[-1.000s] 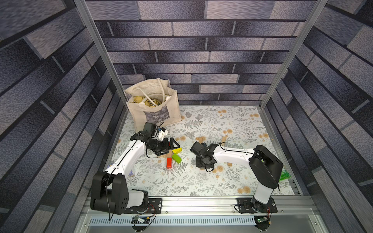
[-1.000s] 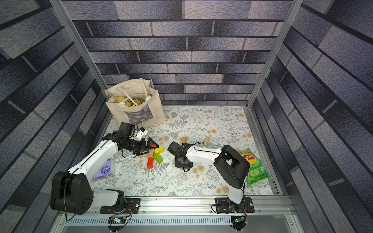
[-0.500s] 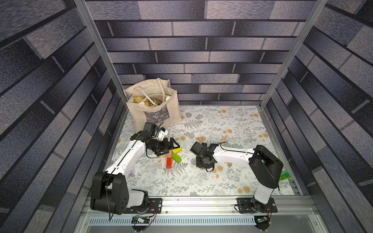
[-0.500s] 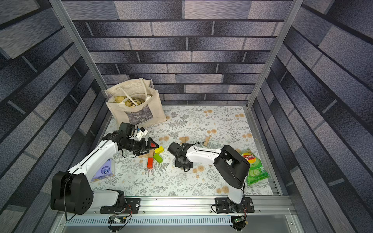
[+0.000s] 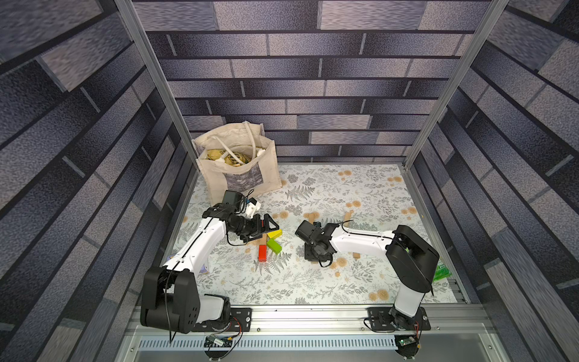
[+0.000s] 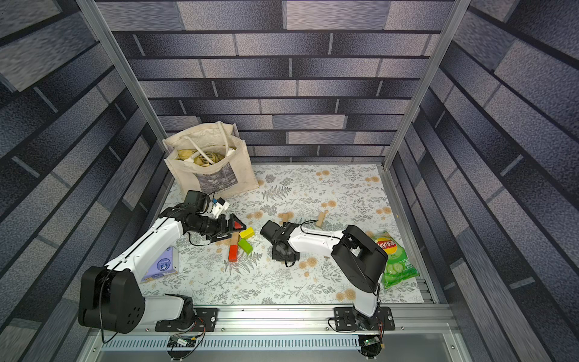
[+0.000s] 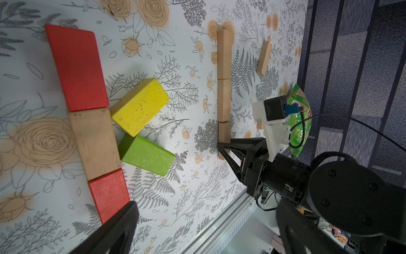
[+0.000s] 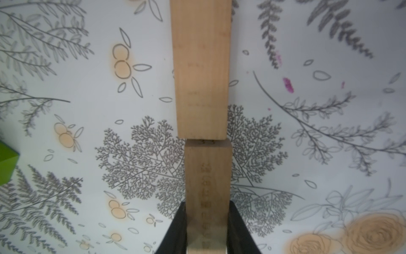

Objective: Assemble the letter k with building blocks
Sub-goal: Assemble the building block at the center of the board.

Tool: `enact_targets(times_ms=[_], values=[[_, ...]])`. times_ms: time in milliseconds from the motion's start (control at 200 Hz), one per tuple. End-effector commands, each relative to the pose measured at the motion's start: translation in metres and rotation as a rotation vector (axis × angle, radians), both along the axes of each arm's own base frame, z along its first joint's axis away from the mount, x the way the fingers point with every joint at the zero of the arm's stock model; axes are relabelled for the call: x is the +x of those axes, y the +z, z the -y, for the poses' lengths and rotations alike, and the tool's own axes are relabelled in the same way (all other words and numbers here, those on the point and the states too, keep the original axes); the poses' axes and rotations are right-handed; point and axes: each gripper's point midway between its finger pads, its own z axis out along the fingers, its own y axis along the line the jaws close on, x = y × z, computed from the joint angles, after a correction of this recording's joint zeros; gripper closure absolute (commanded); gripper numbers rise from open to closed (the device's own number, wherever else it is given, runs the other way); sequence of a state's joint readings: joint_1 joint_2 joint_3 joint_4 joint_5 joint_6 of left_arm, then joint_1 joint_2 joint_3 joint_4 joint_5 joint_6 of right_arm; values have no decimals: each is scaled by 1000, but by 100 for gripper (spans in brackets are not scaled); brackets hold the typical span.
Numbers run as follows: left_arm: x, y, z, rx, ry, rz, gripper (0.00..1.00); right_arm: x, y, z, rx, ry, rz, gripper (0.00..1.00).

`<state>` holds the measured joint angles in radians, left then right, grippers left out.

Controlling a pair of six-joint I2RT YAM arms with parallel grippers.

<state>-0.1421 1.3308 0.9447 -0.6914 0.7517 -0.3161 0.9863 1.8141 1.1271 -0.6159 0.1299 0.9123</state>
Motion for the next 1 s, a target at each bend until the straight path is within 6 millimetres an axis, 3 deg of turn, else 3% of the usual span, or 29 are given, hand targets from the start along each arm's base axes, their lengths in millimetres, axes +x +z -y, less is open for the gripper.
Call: enact_targets(times_ms=[0,566,736,842,992], values=[[-2,-8,-3,10,10,-35,0,-5,-10,2,-43,16,-24,77],[-2,-9,-3,9,13,-39,0,-4,-9,7,-65,5,-14,69],[-2,-9,-3,7,13,-38,0,-3,-7,8,-67,2,-5,64],[-2,-9,-3,8,13,-40,0,-2,-6,9,-69,1,-1,53],[-2,-10,-3,9,12,-41,0,-1,-5,9,-68,3,5,52]])
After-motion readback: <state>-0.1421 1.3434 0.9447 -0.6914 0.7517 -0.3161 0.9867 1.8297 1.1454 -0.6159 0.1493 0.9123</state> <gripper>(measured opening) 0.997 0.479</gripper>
